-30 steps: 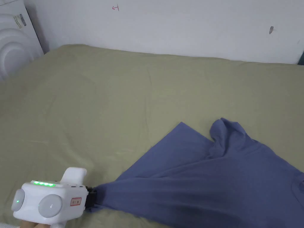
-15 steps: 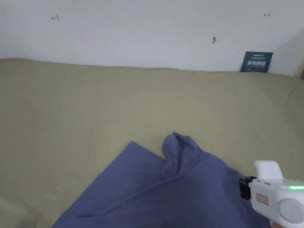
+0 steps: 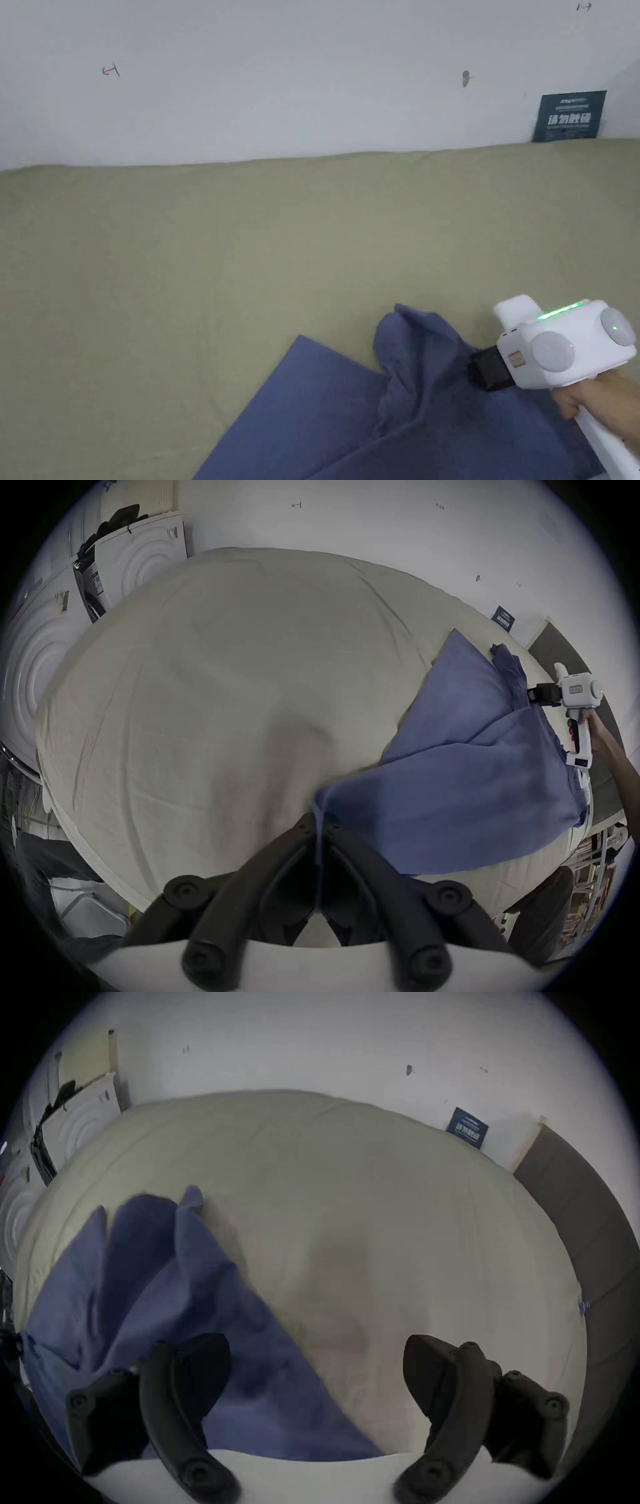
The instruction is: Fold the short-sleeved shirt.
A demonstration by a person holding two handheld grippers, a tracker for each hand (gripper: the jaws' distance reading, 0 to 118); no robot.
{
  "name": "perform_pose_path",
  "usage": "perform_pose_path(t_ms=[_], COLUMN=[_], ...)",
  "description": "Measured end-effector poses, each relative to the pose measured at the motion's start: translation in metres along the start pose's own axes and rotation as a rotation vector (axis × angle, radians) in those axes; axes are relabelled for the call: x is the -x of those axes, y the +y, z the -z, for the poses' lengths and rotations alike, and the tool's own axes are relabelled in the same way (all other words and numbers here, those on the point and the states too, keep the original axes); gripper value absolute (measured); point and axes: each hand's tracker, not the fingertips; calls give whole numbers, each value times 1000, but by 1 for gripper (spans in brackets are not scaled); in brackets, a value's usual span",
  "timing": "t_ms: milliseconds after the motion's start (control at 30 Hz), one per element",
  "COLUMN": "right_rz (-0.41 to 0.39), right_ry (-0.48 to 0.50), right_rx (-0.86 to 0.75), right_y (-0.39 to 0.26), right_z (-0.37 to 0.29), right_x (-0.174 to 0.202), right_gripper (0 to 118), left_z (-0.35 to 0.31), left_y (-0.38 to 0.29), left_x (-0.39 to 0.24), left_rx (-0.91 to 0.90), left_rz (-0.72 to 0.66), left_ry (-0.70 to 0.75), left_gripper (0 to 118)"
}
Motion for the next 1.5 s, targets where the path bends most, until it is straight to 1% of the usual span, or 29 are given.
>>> perform_pose_path(t_ms=[33,67,100,133,167,200,233,267,300,333,367,433,467,567,600,667,767,833,900,967,1033,1100,1133,1300,1333,1367,1500], right_rz=[6,35,68,76,63,43,54,59,56,45,29,21,20,13,20,42,81,107,134,173,199,196,208,257,270,264,253], right_ry=[-4,5,43,72,27,35,-12,37,38,30,20,18,18,-29,-40,-72,-125,-155,-183,-193,-217,-236,-252,-249,-265,-265,-287], right_rx=[-5,16,19,10,-24,-50,-93,-71,-79,-100,-128,-197,-235,-355,-406,-477,-593,-640,-668,-705,-729,-744,-750,-780,-793,-799,-802], right_y=[1,4,6,6,6,6,6,5,4,4,5,8,9,17,22,27,29,31,35,38,47,58,66,100,106,117,156], right_z=[-1,-7,-12,-18,-28,-38,-54,-68,-85,-85,-101,-142,-167,-238,-271,-315,-394,-434,-469,-498,-514,-530,-533,-538,-535,-532,-518], right_x=[-1,-2,-4,-4,-1,1,1,0,0,-1,-3,-9,-10,-20,-27,-37,-55,-67,-84,-96,-111,-121,-126,-142,-142,-142,-146], right_gripper=[101,88,60,48,32,11,0,0,0,0,0,0,0,0,0,0,0,0,0,0,0,0,0,0,0,0,0], left_z=[0,0,0,1,1,0,0,-2,-4,-7,-13,-32,-45,-84,-97,-132,-180,-207,-232,-253,-270,-283,-290,-313,-315,-311,-312], left_y=[0,-1,-1,-2,-2,-2,-3,-2,-2,-1,0,7,11,34,43,70,117,149,181,208,238,269,283,322,327,343,383], left_x=[0,-1,0,-1,-1,-1,-2,-2,-3,-3,-4,-8,-11,-22,-27,-40,-64,-81,-99,-118,-135,-147,-152,-168,-170,-173,-185], left_rx=[1,0,0,-1,-2,-5,-6,-8,-8,-7,-17,-61,-112,-209,-248,-325,-419,-459,-508,-566,-589,-594,-603,-650,-659,-663,-692], left_rz=[-2,-10,-11,-11,-13,-14,-15,-12,-6,-6,-1,-3,-1,0,1,21,67,87,87,118,142,136,121,113,105,119,96], left_ry=[0,0,1,0,1,2,4,6,8,10,7,0,-11,-51,-52,-100,-109,-136,-136,-79,-49,-39,-30,37,48,66,118], left_gripper=[1,1,1,1,1,1,1,1,1,1,1,1,1,1,0,0,0,0,0,0,0,0,0,0,0,0,0])
